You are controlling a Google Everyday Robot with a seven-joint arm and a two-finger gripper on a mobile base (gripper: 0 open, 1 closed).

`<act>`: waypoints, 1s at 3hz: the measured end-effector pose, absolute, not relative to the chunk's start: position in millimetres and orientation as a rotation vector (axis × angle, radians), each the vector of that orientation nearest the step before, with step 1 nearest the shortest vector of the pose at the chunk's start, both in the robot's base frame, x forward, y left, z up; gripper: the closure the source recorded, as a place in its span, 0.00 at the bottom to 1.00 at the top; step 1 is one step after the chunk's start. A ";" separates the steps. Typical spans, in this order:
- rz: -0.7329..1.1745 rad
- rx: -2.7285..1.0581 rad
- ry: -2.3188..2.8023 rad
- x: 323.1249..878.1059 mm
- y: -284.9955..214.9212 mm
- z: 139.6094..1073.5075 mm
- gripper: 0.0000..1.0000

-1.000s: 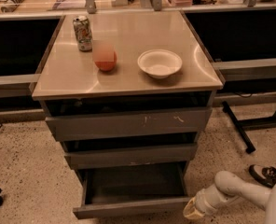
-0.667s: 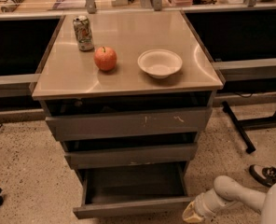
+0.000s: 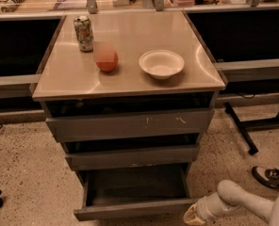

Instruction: Close bottom drawer

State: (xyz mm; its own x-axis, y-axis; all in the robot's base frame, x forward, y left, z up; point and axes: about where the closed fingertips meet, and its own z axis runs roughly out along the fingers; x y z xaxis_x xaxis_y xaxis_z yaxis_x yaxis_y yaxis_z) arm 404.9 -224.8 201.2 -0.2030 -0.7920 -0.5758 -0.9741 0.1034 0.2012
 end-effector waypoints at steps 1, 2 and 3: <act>0.767 -1.709 1.877 409.5 -212.3 191.2 1.00; 0.743 -1.697 1.682 418.3 -197.0 182.7 1.00; 0.670 -1.684 1.525 428.4 -187.2 175.5 1.00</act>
Offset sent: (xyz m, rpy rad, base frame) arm 0.0239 0.0397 -0.0233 0.3574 -0.4752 0.1851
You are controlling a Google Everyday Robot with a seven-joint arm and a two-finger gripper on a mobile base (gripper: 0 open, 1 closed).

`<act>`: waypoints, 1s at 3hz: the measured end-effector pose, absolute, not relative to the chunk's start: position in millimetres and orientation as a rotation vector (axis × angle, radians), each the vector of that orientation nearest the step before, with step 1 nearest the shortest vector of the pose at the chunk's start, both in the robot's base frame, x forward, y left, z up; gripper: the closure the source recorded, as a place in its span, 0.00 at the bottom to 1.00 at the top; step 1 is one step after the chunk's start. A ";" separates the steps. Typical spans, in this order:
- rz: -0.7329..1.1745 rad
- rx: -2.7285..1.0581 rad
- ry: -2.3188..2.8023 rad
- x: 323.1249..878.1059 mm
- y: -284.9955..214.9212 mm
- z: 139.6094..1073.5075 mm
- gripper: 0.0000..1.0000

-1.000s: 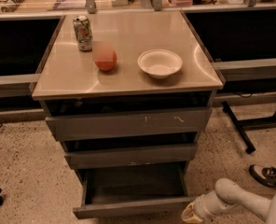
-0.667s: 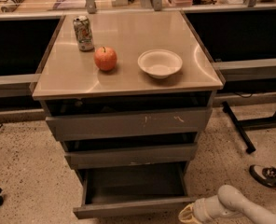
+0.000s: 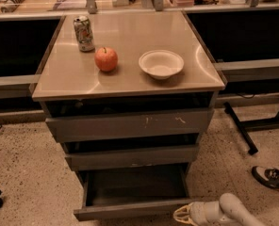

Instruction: Close bottom drawer

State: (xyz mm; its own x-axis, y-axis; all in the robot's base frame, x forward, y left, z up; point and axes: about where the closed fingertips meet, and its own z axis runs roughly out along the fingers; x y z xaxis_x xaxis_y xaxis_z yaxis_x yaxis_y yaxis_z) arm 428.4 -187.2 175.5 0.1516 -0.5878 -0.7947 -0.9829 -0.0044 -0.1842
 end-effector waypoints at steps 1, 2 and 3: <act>0.654 -1.706 1.490 428.4 -184.7 174.3 1.00; 0.654 -1.706 1.490 428.4 -184.7 174.3 1.00; 0.611 -1.692 1.501 430.4 -181.6 170.9 1.00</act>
Offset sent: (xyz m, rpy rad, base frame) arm 0.0002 0.0023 -0.0012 -0.0013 -0.0309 0.0228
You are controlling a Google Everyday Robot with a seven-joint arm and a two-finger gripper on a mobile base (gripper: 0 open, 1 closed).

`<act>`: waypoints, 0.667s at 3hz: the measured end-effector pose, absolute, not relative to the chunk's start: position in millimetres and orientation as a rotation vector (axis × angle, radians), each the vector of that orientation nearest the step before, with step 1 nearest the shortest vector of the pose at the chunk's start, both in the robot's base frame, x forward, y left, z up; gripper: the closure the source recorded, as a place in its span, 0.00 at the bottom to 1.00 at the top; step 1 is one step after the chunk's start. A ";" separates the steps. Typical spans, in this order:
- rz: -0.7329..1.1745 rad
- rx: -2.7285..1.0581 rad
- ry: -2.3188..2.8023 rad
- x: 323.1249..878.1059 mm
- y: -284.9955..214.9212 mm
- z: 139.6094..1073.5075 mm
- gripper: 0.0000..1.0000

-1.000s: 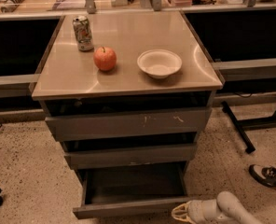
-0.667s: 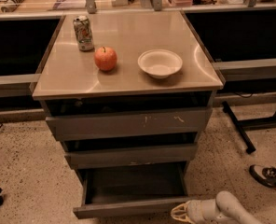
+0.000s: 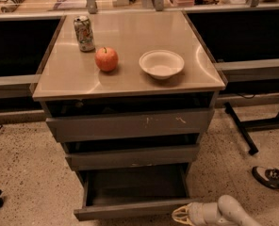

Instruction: Close bottom drawer

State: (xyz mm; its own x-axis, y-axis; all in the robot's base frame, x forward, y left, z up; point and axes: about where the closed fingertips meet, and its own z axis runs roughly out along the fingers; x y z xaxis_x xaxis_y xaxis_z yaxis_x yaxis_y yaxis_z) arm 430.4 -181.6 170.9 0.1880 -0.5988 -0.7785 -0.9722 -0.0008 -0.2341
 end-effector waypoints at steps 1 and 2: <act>0.496 -1.594 1.513 442.2 -182.2 160.8 1.00; 0.383 -1.478 1.506 458.1 -184.1 153.6 1.00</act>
Offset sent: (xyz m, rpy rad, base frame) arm 0.0468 -0.0142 -0.0220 0.0931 -0.2840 -0.3548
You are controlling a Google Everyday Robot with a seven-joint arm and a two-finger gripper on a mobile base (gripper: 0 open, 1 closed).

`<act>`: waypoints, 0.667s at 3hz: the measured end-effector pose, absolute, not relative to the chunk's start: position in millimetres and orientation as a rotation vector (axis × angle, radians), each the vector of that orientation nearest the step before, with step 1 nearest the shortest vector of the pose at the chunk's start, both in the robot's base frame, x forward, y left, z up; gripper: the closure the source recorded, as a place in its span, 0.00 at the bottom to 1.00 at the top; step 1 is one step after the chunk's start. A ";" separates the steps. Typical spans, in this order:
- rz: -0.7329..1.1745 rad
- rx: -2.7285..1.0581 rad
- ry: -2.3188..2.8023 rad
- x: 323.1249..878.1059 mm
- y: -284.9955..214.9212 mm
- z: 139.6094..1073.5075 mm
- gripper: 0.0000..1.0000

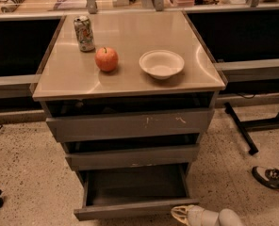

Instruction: Close bottom drawer

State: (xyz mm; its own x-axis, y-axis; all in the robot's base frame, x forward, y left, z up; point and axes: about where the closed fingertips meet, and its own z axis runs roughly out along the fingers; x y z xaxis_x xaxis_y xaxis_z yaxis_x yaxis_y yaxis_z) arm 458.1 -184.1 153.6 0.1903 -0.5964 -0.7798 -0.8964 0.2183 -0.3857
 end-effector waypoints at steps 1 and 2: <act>0.322 -1.410 1.486 478.8 -182.6 149.5 1.00; 0.293 -1.377 1.465 508.4 -180.5 149.5 1.00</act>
Offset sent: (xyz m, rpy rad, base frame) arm 0.0898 -0.0005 -0.0032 0.0575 -0.1445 -0.1120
